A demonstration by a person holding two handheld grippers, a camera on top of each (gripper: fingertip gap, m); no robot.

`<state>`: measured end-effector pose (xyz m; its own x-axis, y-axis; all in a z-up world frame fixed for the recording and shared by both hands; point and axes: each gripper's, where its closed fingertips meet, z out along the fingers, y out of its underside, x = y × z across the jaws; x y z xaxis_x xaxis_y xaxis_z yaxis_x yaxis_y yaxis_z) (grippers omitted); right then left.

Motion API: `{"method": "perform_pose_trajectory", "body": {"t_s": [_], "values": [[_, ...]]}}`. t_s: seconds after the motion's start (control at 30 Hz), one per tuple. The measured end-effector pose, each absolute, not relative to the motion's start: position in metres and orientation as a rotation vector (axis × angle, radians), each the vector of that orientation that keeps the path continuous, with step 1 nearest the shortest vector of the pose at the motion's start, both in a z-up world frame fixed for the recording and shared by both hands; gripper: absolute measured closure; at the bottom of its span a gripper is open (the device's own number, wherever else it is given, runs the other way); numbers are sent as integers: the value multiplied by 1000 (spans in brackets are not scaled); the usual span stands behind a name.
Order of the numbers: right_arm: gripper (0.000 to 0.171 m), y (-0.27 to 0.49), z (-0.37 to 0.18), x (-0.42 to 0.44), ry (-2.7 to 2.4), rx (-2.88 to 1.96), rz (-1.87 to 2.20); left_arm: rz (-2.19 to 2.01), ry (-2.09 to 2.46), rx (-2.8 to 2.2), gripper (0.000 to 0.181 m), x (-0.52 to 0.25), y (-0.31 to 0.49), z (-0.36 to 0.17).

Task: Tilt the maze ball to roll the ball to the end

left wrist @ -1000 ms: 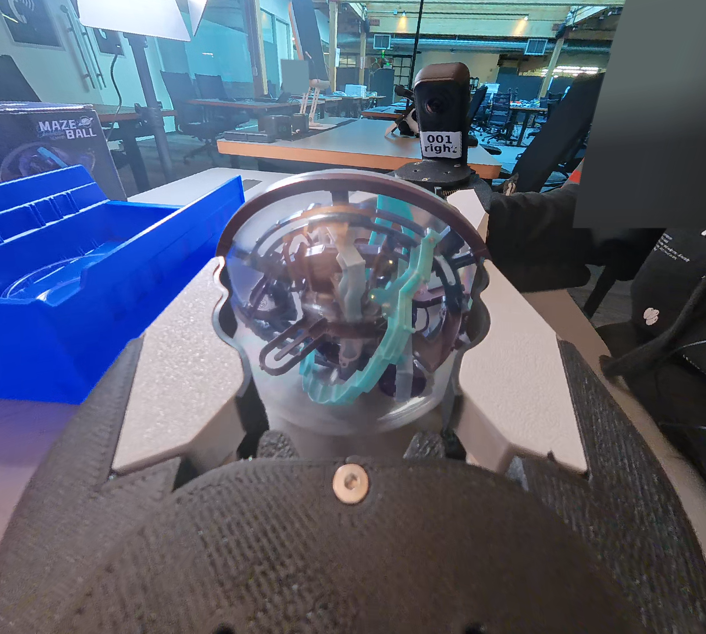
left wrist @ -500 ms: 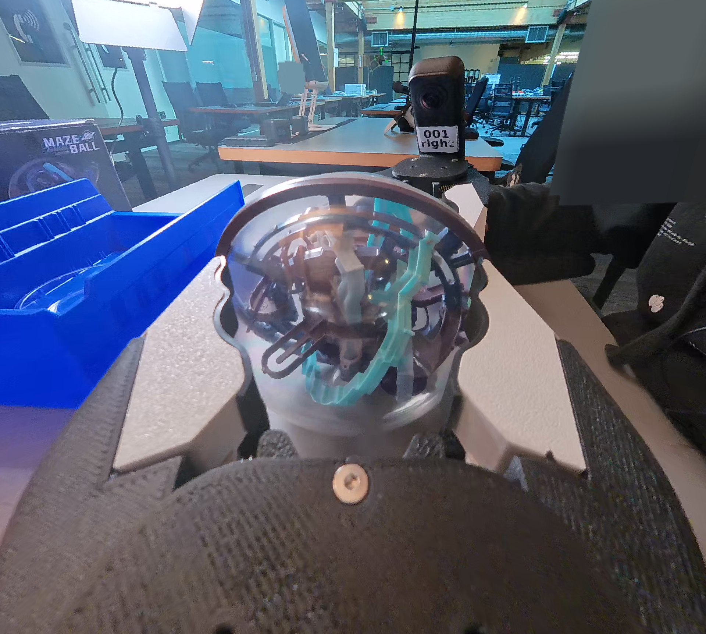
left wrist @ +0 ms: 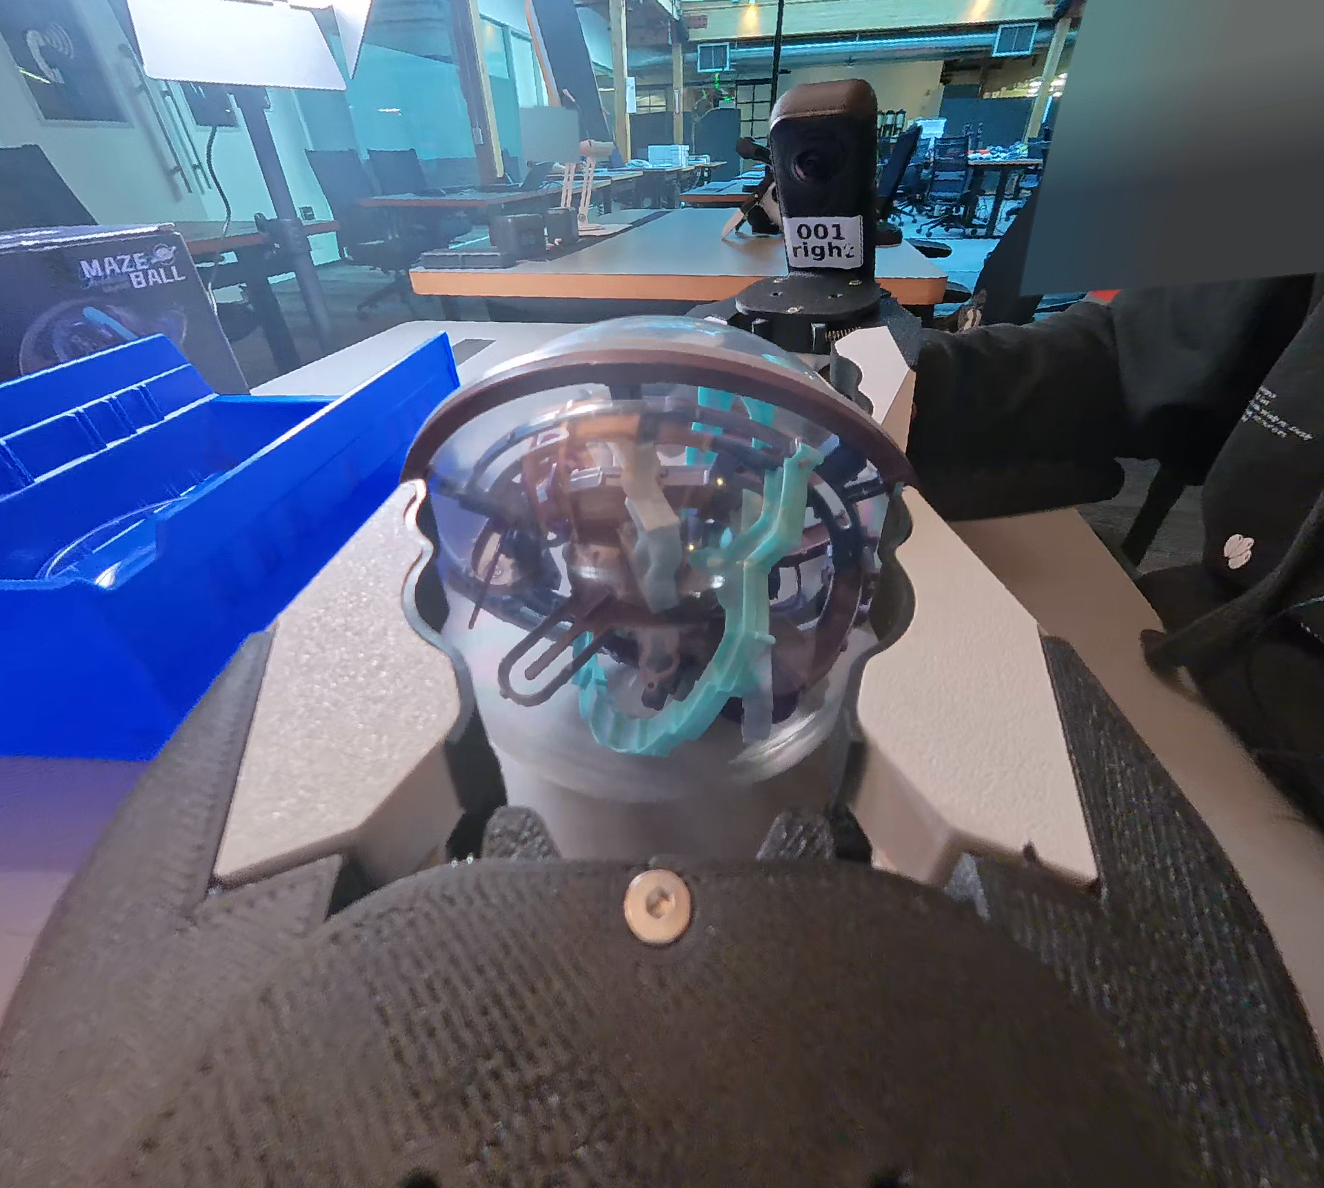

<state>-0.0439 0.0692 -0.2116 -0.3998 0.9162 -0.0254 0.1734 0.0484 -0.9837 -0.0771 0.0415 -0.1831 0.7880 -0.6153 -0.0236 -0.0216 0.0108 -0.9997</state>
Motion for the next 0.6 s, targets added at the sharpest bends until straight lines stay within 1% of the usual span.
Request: {"method": "perform_pose_trajectory", "body": {"t_s": [0.6], "values": [[43,69,-215,-43,-1656,-1153,1523,-420,526,-1494,68,-68,45,-170]]}}
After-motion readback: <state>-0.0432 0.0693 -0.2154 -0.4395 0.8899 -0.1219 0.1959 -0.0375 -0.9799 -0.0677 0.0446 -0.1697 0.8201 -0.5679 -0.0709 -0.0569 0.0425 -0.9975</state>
